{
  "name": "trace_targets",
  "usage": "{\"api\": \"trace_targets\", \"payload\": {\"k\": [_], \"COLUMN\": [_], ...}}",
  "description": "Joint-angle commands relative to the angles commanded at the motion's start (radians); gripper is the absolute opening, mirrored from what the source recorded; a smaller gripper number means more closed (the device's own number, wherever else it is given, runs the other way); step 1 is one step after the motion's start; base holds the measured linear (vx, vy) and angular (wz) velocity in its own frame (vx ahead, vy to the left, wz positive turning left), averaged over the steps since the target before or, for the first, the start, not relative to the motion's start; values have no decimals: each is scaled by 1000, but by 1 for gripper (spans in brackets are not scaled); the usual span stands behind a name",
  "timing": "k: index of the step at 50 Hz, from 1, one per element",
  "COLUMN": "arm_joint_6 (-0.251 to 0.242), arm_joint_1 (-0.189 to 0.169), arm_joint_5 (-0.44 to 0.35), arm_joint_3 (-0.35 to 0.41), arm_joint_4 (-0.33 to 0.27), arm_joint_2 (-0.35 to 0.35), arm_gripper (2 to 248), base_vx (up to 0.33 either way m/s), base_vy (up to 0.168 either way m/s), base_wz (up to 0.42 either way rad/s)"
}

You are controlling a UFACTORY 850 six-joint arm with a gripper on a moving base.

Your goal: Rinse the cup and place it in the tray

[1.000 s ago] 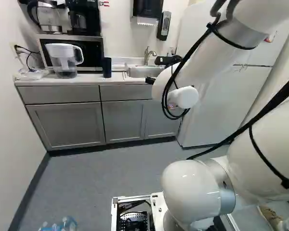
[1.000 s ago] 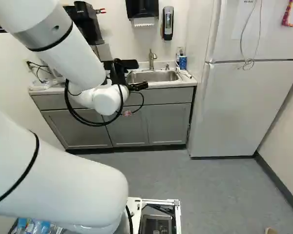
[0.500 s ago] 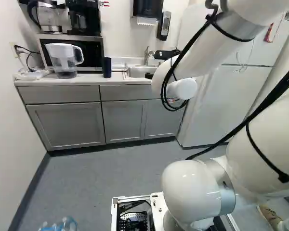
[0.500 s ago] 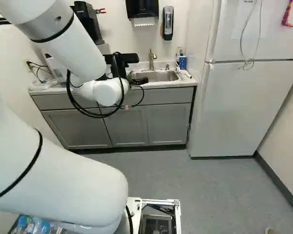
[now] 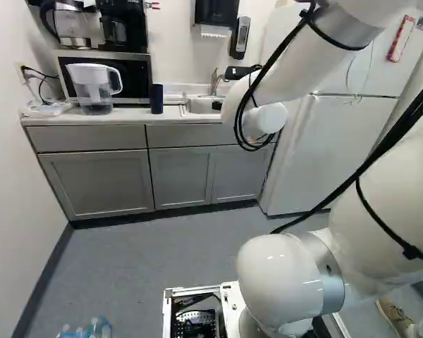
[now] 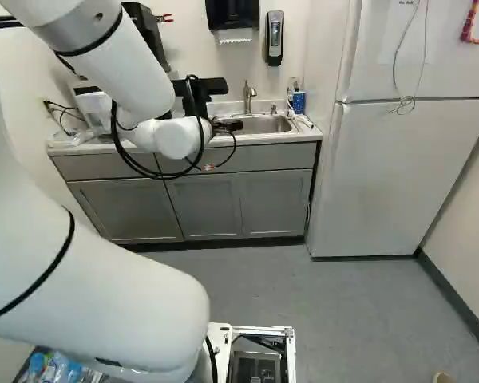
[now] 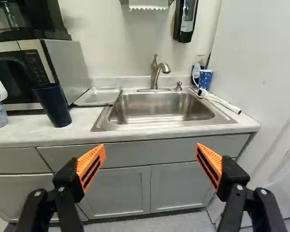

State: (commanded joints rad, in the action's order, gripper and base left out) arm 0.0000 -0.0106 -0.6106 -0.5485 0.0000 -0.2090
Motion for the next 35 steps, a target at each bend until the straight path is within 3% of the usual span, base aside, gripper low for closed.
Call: {"api": "trace_targets", "payload": {"k": [35], "arm_joint_6": [0], "arm_joint_1": [0], "arm_joint_5": [106], "arm_joint_3": [-84], "arm_joint_4": [0], "arm_joint_2": [8], "arm_gripper": [247], "base_vx": [0], "base_vy": [0], "base_wz": [0]}}
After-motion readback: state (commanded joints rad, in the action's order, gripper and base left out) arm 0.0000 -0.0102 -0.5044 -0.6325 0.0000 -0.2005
